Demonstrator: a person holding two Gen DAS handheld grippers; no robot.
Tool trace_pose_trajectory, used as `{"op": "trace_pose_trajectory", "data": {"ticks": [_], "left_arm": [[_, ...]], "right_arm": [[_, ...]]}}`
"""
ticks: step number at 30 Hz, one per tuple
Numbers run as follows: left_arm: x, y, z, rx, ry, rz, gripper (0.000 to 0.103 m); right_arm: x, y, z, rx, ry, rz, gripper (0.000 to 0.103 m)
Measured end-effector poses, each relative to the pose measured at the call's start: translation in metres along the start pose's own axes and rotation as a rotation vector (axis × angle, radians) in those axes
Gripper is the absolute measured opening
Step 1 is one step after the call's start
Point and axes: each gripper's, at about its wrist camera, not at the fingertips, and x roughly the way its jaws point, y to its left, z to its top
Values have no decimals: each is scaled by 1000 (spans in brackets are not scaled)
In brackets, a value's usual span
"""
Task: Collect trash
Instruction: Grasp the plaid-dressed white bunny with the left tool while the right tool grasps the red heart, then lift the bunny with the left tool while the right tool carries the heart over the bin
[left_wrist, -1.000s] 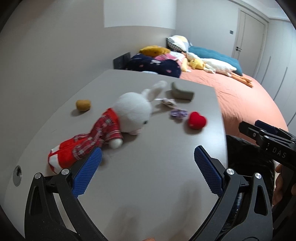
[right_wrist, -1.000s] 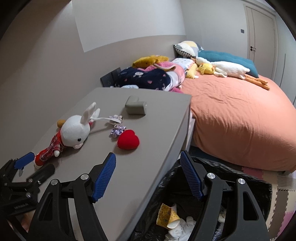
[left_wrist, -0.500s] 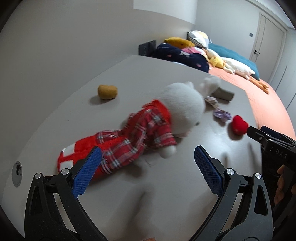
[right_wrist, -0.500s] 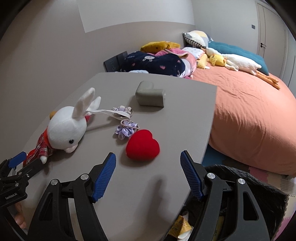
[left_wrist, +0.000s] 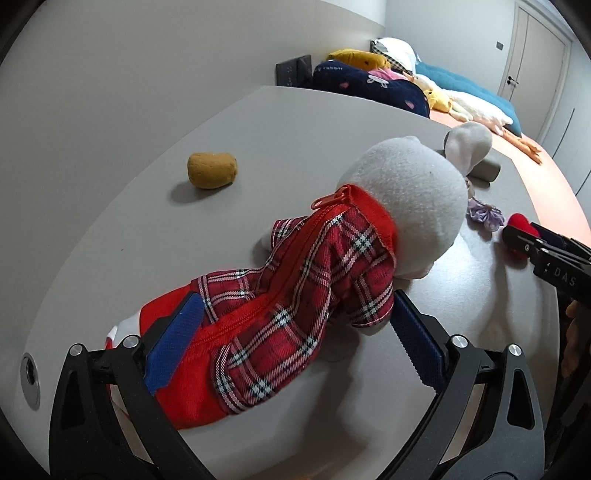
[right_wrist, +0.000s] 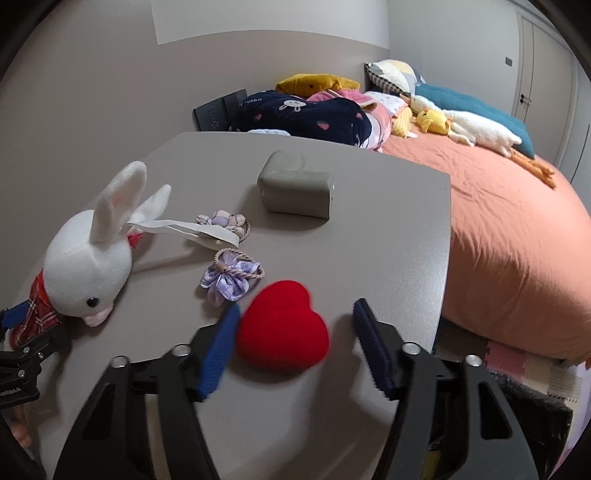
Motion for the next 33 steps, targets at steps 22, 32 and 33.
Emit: {"op": "trace_pose_trajectory", "data": {"ticks": [22, 32, 33], "left_arm": [[-47, 15, -1, -114, -152, 26, 29], [-78, 7, -9, -128, -189, -8, 29], [-81, 6, -9, -129, -194, -10, 29]], "right_arm": [[-39, -7, -2, 5, -53, 13, 48], [-76, -6, -9, 0, -96, 21, 48], [-80, -6, -10, 0, -100, 22, 48]]}}
